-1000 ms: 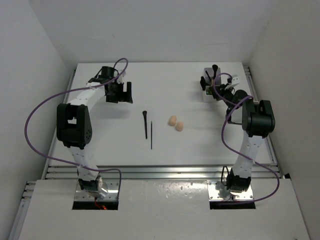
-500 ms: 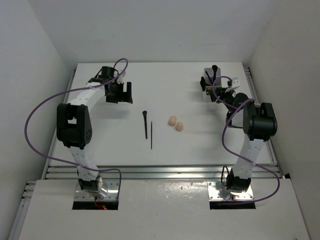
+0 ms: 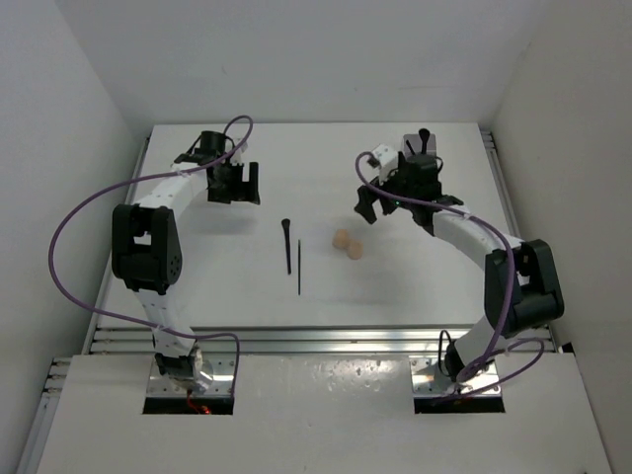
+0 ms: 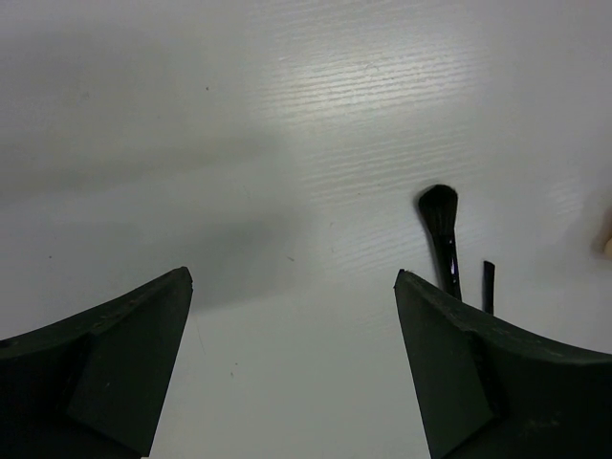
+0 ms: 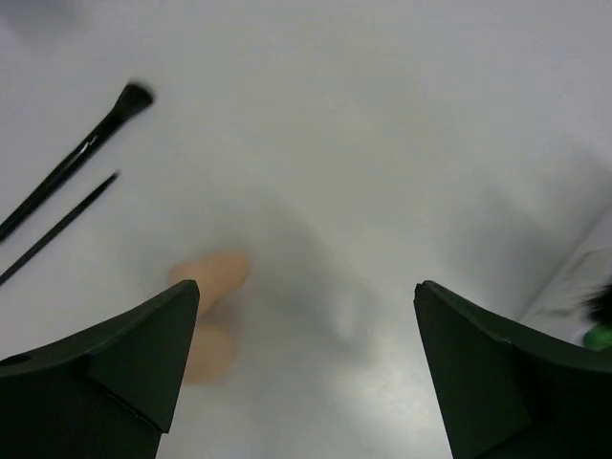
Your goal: Organize the makeup
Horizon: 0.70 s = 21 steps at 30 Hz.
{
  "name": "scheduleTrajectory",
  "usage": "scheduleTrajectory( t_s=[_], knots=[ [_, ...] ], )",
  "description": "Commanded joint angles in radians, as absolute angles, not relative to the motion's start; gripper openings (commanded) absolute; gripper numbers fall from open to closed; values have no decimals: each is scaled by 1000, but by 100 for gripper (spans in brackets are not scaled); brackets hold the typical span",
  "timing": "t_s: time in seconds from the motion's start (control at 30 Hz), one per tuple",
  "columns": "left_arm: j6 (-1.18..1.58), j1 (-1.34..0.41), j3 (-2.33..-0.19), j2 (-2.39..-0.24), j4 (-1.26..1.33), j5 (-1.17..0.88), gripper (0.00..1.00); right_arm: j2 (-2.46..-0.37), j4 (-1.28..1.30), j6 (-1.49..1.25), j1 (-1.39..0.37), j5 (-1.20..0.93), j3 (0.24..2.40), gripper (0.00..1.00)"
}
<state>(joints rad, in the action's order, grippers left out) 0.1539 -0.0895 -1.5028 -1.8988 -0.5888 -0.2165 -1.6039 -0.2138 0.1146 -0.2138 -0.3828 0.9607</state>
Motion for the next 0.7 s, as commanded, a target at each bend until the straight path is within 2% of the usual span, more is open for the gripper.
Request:
scheduleTrajectory(
  t_s=[0.0,0.1,0.23,0.33,0.5,0.67],
  knots=[
    [140,-84,-1529,-1887,-563,-193,93,-1592,310,216,-273,-377,1029,94],
    [106,-93,-1529,-1887,-563,-224,93,-1626,474,195,-347,-348,1084,87],
    [35,-113,-1517,-1896,-563,-242,90,-1667,483,143,-416,-295,1094,86],
    [6,-124,-1477,-1887,-563,-252,89,-1699,469,92,-443,-250,1098,84],
    [-40,-179,-1404,-1868,-563,-223,88,-1723,345,84,-453,-291,1068,75],
    [-78,-236,-1370,-1868,-563,-157,88,-1787,316,83,-451,-232,1103,68]
  ],
)
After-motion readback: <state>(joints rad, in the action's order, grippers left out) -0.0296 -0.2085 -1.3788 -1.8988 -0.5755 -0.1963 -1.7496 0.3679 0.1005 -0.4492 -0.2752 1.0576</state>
